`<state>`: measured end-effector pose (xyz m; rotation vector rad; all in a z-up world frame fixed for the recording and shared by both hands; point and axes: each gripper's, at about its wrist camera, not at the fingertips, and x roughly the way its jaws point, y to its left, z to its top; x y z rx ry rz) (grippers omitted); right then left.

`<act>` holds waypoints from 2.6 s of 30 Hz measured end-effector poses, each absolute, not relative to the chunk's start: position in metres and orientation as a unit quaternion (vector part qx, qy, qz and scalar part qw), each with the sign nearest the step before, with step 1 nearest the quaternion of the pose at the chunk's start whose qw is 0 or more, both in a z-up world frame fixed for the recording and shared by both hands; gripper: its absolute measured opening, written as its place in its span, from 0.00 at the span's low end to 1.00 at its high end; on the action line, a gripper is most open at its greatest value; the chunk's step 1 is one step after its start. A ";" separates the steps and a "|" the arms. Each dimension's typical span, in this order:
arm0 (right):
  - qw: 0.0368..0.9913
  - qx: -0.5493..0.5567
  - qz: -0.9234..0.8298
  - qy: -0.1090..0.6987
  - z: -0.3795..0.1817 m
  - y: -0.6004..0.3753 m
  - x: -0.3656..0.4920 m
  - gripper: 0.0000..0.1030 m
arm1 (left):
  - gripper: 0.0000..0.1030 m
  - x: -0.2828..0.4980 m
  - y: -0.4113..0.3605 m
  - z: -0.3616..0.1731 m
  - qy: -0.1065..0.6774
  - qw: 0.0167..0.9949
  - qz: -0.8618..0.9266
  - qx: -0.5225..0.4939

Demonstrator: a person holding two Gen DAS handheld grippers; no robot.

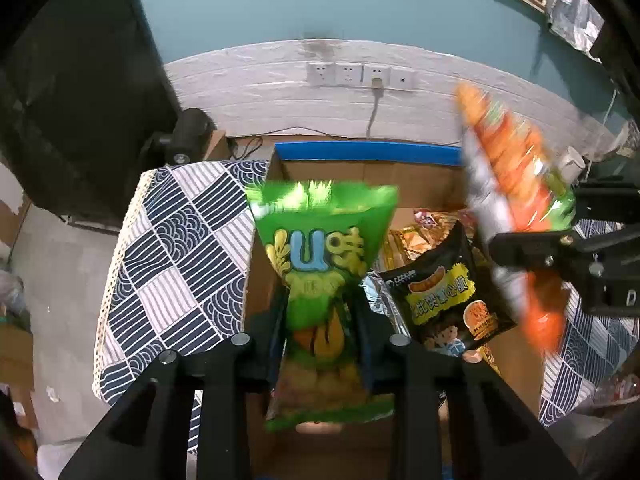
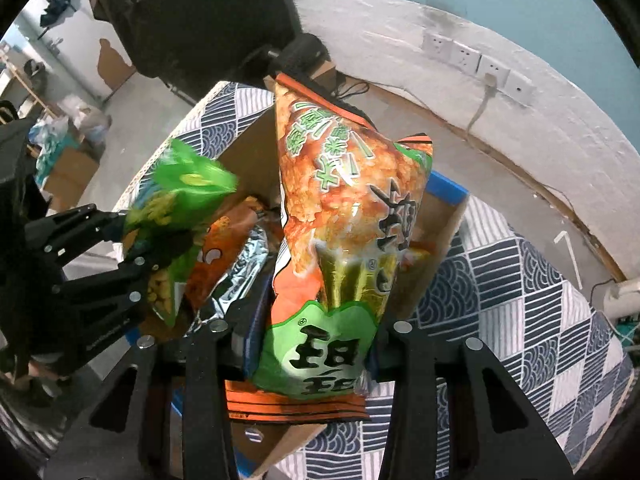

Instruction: Organize snacks

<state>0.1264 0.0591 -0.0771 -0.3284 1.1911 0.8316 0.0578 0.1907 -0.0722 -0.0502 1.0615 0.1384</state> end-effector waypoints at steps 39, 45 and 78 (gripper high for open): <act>0.829 -0.149 0.333 0.425 -0.003 -0.047 0.064 0.70 | 0.87 0.003 0.131 0.002 0.429 0.902 0.031 0.030; 0.839 -0.133 0.327 0.415 0.002 -0.065 0.060 0.70 | 0.90 -0.003 0.130 0.003 0.413 0.909 0.040 0.027; 0.852 -0.107 0.311 0.407 0.000 -0.108 0.063 0.70 | 0.90 0.002 0.089 0.012 0.396 0.917 0.016 0.053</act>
